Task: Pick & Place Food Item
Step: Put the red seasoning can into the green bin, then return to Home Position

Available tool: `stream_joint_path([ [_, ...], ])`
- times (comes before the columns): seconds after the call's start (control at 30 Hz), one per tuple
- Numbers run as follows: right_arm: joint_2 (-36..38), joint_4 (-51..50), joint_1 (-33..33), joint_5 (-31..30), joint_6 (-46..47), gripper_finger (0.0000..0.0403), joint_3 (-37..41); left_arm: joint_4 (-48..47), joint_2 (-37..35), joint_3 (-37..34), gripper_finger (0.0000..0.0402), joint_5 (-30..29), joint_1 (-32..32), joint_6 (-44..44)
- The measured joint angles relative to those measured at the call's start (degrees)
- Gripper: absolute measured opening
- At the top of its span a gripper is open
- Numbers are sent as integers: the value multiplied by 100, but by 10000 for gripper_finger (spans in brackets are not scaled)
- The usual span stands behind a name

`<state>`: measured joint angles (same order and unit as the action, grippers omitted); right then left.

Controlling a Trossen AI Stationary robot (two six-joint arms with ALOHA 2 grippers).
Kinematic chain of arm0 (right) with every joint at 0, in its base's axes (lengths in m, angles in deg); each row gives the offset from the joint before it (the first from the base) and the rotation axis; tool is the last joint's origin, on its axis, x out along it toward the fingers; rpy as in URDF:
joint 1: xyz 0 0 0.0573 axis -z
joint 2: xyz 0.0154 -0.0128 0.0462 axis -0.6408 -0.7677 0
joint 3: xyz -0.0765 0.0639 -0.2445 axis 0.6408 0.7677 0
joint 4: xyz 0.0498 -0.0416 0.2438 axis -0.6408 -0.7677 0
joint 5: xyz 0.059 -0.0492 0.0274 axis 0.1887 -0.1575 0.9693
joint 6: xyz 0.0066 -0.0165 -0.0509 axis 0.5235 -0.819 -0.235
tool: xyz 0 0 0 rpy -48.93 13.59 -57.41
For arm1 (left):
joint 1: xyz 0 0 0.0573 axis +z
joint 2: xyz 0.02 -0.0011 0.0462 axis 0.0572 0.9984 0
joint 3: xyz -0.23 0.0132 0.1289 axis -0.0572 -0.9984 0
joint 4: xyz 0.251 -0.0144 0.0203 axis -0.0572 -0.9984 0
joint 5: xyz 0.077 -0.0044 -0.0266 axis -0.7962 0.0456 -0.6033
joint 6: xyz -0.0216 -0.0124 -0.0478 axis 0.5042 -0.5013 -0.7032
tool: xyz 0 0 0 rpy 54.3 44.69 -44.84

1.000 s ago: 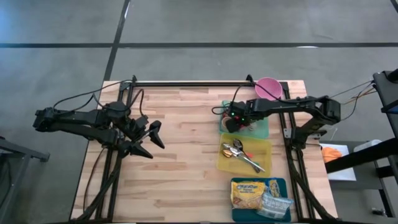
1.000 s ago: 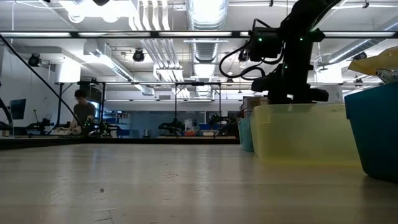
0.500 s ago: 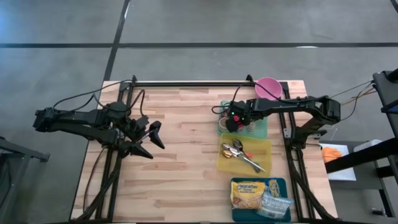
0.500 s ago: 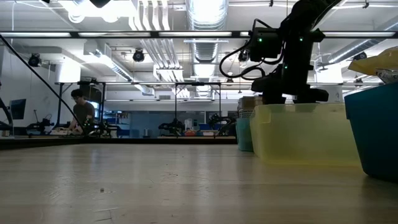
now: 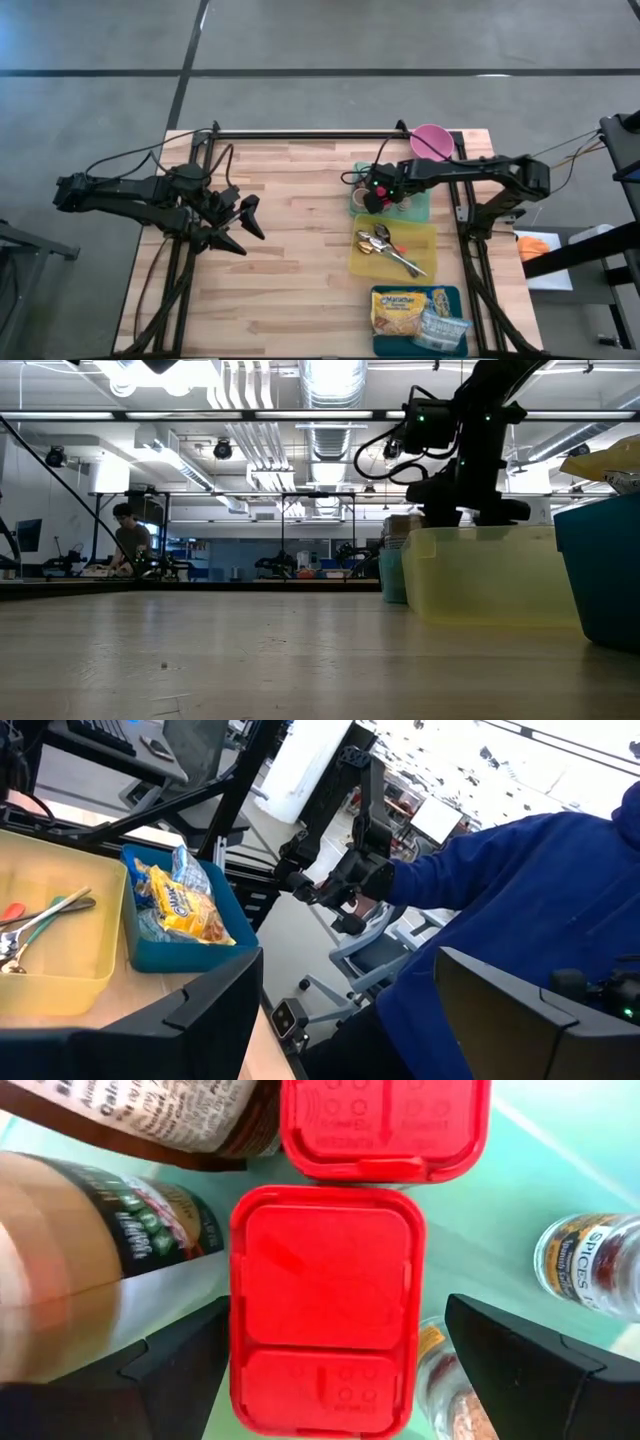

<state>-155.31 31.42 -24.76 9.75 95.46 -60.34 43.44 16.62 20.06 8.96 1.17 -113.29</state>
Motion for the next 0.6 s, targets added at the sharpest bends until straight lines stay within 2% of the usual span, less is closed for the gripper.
stream_joint_path([
  [0.37, 158, -71, -75, -5, -4, 359, -38, -80, -4, 0, 299, 0, 0, -2],
  [0.6, 354, -471, -108, -65, -46, 359, -196, 42, -327, 0, 299, 0, -4, 234],
])
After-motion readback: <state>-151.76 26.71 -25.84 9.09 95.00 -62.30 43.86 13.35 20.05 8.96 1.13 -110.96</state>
